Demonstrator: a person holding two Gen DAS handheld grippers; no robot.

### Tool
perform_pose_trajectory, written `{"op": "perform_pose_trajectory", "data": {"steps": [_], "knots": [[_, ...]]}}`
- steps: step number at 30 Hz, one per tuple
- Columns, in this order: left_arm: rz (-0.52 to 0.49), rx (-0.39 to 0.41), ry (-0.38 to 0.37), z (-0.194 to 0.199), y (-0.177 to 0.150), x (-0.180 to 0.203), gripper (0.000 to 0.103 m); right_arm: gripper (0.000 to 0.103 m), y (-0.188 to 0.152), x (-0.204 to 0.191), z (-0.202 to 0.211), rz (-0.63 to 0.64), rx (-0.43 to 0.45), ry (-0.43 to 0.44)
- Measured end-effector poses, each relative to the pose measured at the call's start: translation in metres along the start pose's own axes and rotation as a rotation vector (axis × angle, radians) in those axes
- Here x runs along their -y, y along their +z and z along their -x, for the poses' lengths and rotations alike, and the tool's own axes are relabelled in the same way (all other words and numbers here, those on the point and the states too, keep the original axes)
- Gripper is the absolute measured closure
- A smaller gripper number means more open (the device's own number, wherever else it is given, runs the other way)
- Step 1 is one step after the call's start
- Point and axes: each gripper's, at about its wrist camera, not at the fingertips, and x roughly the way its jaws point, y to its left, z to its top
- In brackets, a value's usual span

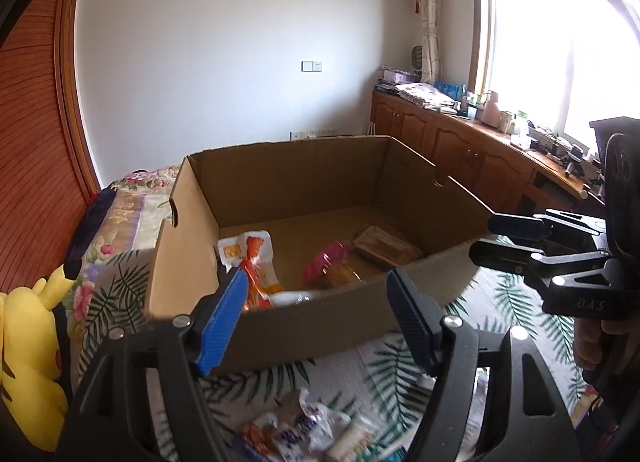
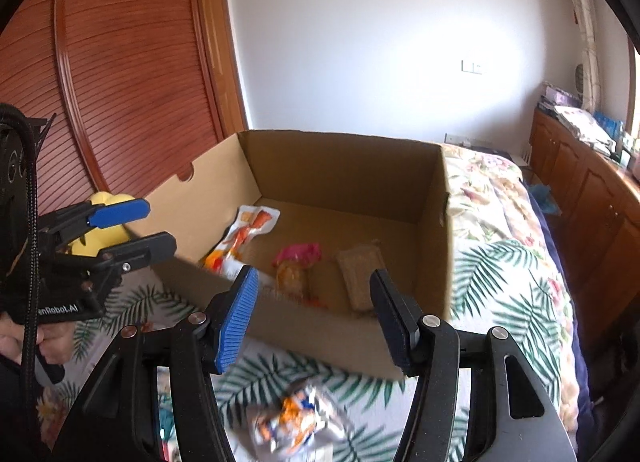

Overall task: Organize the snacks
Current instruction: 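Move both tools back toward the remaining snacks beside the box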

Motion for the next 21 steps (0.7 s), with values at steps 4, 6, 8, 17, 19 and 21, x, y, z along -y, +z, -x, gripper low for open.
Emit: {"op": "perform_pose_trajectory", "data": {"steps": [4, 6, 8, 17, 19, 21], "knots": [[0.001, -0.012, -0.010, 0.011, -0.015, 0.008, 0.030, 0.043, -0.016, 0.000, 0.015, -0.009, -0.007, -0.012], [0.005, -0.024, -0.013, 0.015, -0.026, 0.011, 0.030, 0.043, -0.026, 0.000, 0.021, -0.011, -0.011, -0.020], [0.013, -0.043, -0.017, 0.016, -0.038, 0.012, 0.030, 0.043, -0.036, -0.001, 0.026, -0.011, -0.017, -0.025], [0.018, -0.124, -0.017, 0.016, -0.082, 0.017, 0.030, 0.043, -0.074, -0.005, 0.036, -0.024, -0.065, -0.023], [0.020, -0.143, -0.024, 0.015, -0.093, 0.018, 0.030, 0.043, -0.080, -0.005, 0.036, -0.032, -0.075, -0.021], [0.012, -0.159, -0.029, 0.015, -0.103, 0.021, 0.030, 0.043, -0.089, -0.004, 0.035, -0.042, -0.091, -0.017]]}}
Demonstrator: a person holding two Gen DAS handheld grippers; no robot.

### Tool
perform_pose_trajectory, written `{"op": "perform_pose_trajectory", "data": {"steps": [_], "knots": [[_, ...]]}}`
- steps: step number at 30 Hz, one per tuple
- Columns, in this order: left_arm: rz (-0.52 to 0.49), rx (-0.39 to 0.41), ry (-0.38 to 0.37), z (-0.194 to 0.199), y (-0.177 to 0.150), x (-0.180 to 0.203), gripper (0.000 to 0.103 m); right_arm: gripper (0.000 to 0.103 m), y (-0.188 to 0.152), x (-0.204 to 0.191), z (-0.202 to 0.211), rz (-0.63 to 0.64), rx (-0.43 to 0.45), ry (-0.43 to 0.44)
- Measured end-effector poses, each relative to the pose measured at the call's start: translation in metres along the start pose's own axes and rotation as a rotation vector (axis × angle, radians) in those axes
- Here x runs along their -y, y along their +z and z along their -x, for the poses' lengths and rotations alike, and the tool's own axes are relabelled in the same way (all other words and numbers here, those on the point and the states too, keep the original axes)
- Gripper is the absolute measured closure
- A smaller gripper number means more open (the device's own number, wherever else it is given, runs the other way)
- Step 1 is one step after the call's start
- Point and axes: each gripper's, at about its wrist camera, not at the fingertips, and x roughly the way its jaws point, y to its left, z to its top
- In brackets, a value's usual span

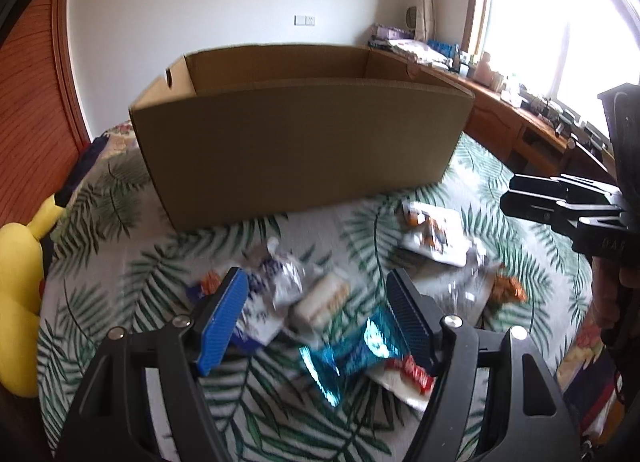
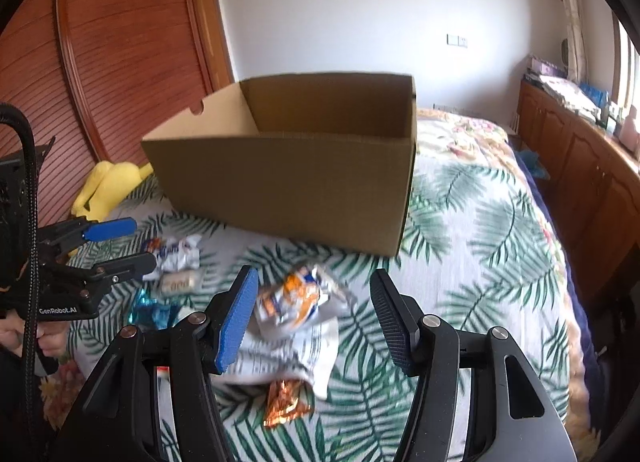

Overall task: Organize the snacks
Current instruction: 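Move both tools back toward the remaining snacks beside the box, then grasp the blue foil candy with the left tool while the right tool grasps the copper-foil candy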

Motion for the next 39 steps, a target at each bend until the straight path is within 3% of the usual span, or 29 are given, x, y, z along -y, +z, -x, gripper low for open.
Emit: {"op": "perform_pose_trajectory", "data": {"steps": [14, 18, 23, 30, 39], "knots": [[-0.031, -0.039, -0.027, 0.001, -0.030, 0.006, 0.032, 0.043, -0.041, 0.000, -0.009, -0.040, -0.065, 0.018], [-0.044, -0.035, -0.047, 0.003, -0.031, 0.010, 0.040, 0.043, -0.052, -0.001, -0.008, -0.050, -0.079, 0.024], [-0.055, -0.021, -0.058, 0.005, -0.027, 0.015, 0.042, 0.044, -0.062, -0.003, -0.010, -0.051, -0.097, 0.020], [-0.081, -0.042, -0.065, -0.001, -0.031, 0.021, 0.044, 0.071, -0.072, -0.008, -0.013, -0.019, -0.123, 0.018], [-0.094, -0.095, -0.058, -0.004, -0.042, 0.023, 0.045, 0.067, -0.070, -0.014, -0.018, 0.013, -0.121, 0.004]]}}
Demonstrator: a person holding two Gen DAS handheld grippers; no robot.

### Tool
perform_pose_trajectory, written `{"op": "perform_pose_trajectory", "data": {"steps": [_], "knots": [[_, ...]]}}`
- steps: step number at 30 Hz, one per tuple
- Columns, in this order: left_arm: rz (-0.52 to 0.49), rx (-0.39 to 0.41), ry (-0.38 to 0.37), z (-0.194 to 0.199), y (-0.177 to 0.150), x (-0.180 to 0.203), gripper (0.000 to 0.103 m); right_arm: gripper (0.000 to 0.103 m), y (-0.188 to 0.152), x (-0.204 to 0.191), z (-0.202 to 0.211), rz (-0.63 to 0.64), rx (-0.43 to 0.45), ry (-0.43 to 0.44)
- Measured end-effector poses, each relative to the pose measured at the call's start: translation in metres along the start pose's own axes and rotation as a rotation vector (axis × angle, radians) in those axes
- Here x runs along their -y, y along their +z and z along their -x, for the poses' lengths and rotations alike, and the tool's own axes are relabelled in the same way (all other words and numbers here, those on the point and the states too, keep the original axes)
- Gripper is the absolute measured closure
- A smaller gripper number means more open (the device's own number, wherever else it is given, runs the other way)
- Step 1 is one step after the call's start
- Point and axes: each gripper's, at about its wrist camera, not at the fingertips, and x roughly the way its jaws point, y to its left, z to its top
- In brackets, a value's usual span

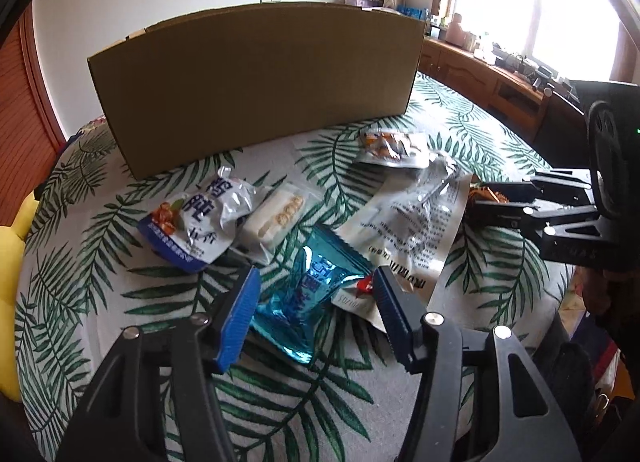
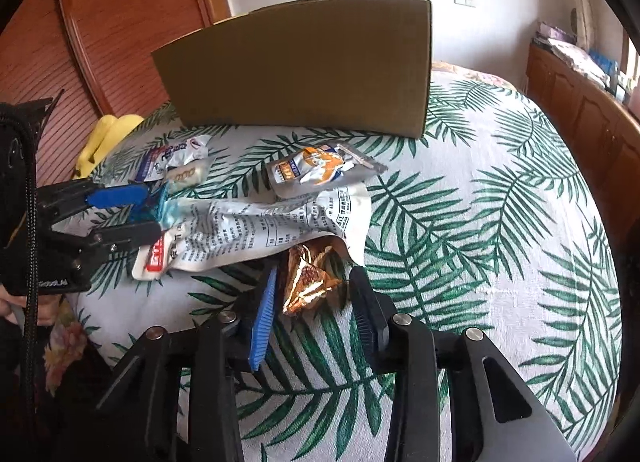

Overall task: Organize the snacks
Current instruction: 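Grasp the blue foil candy with the left tool while the right tool grasps the copper-foil candy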

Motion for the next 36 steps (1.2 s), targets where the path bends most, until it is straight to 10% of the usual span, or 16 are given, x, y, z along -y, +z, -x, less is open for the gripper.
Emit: {"op": "perform_pose_trajectory", "data": {"steps": [11, 18, 36], "knots": [[-0.004, -0.006, 0.022, 0.005, -0.008, 0.003, 0.046, 0.078, -0.007, -0.004, 0.007, 0.037, -0.004, -0.003], [-0.002, 0.002, 0.019, 0.005, -0.007, 0.006, 0.082, 0.078, -0.018, 0.000, 0.017, 0.038, -0.008, -0.035], [0.051, 0.036, 0.016, 0.018, -0.009, -0.001, 0.083, 0.071, -0.014, -0.007, 0.008, 0.061, -0.018, -0.036]]}}
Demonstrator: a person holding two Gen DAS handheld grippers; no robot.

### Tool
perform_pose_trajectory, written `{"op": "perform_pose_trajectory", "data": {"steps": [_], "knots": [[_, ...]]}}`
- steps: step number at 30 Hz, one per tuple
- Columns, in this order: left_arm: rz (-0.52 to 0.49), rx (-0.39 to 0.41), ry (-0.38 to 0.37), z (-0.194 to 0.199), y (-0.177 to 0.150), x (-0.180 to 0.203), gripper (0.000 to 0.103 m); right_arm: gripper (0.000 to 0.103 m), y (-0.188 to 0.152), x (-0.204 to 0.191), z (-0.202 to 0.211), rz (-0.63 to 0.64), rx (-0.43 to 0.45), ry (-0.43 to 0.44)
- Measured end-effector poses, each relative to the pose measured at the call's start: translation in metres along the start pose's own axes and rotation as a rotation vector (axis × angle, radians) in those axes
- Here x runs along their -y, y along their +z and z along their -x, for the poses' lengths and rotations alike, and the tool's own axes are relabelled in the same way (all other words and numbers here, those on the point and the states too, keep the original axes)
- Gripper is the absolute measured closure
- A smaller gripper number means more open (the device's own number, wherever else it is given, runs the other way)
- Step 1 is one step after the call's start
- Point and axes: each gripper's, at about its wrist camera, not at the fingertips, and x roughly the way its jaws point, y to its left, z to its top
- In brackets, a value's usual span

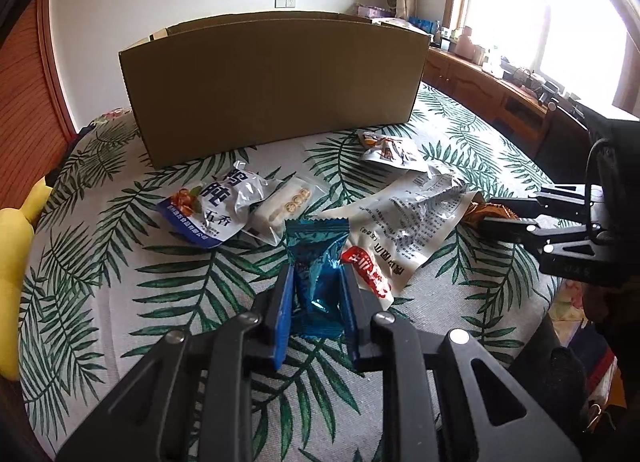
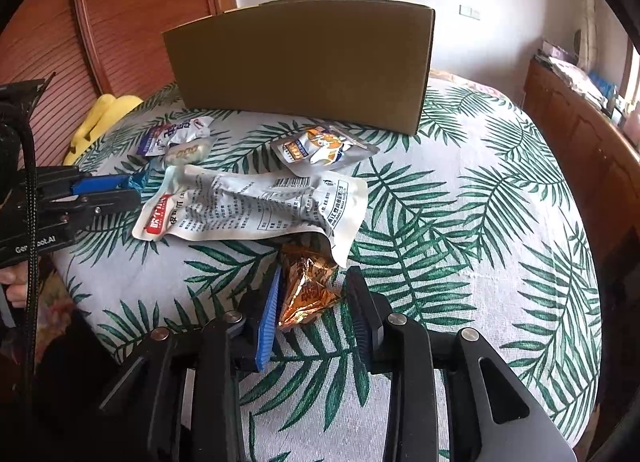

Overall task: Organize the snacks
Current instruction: 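Grasp the blue foil candy with the left tool while the right tool grasps the copper-foil candy, then carry both candies over the box and open both tools to drop them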

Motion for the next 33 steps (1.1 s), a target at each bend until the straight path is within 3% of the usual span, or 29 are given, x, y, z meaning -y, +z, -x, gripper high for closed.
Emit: {"op": "perform_pose_trajectory", "data": {"steps": [7, 22, 33], "knots": [[0.004, 0.015, -0.012, 0.003, 0.003, 0.003, 0.083, 0.080, -0.004, -0.005, 0.004, 0.025, -0.001, 0.014], [0.018, 0.026, -0.029, -0.002, 0.011, 0.007, 0.083, 0.080, -0.018, 0.010, 0.030, -0.053, 0.053, 0.037], [0.020, 0.065, -0.032, -0.003, 0.038, 0.005, 0.083, 0.080, 0.001, 0.022, 0.053, -0.063, 0.131, 0.028]]}}
